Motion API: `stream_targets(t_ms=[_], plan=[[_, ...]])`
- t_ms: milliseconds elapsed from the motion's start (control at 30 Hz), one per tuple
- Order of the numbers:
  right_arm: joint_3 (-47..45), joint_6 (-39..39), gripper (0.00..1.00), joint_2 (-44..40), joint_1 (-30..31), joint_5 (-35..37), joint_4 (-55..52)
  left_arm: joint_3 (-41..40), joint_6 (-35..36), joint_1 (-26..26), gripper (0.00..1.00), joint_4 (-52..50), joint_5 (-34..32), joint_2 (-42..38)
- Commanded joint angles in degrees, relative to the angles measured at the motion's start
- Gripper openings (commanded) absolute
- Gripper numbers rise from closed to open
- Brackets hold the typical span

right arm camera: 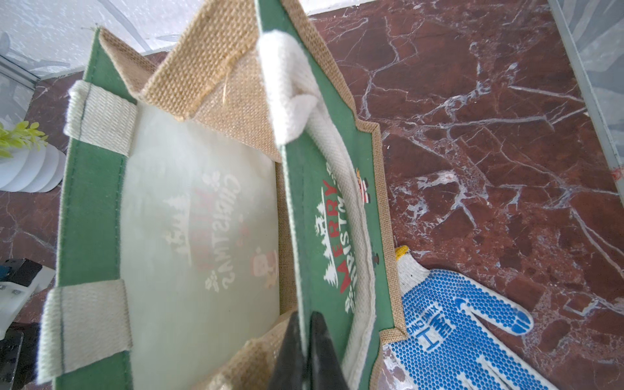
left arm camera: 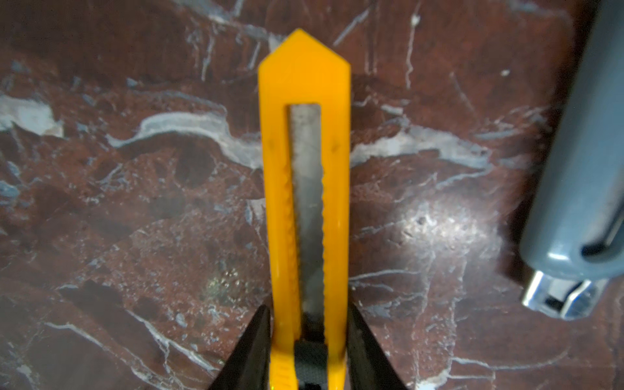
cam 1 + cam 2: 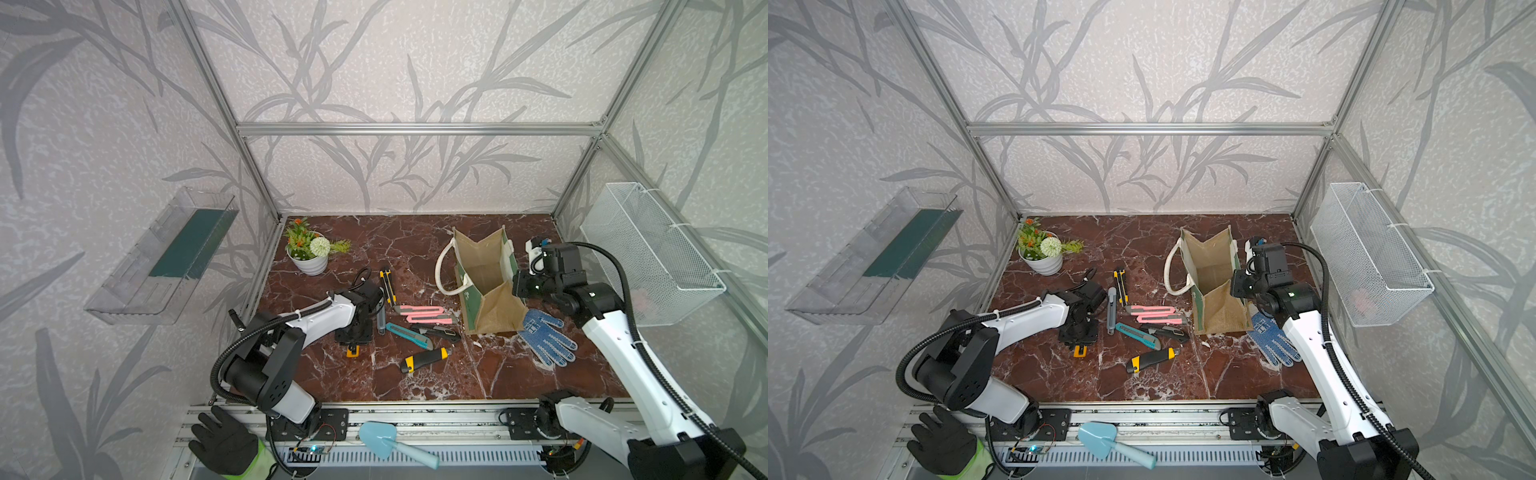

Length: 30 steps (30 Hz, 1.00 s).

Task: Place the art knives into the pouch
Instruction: Pick up the utility knife at the center of the board.

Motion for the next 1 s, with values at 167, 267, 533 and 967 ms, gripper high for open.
stream_targets(t_ms=[167,267,533,967], plan=[[-1.19,1.4,0.0,-1.32,-0.19,0.06,-0.87,0.22,-1.23,-0.41,0.29,0.23,-3.18,1.92],[-1.79,2.86,0.0,-1.63,-0.19,-0.94,-0.23,1.46,-1.16,-0.59,0.29,0.26,-3.8,0.0],[-4.88,6.93,0.0,-3.86,-0.14,-1.09,3.41,9.38,-0.61,-0.89,0.28,-0.28,-3.86,-0.32],[-6.68,10.72,0.0,-5.2,-0.19,-1.3,5.22,24.37,2.01,-4.28,0.27,-5.74,-4.46,1.23]])
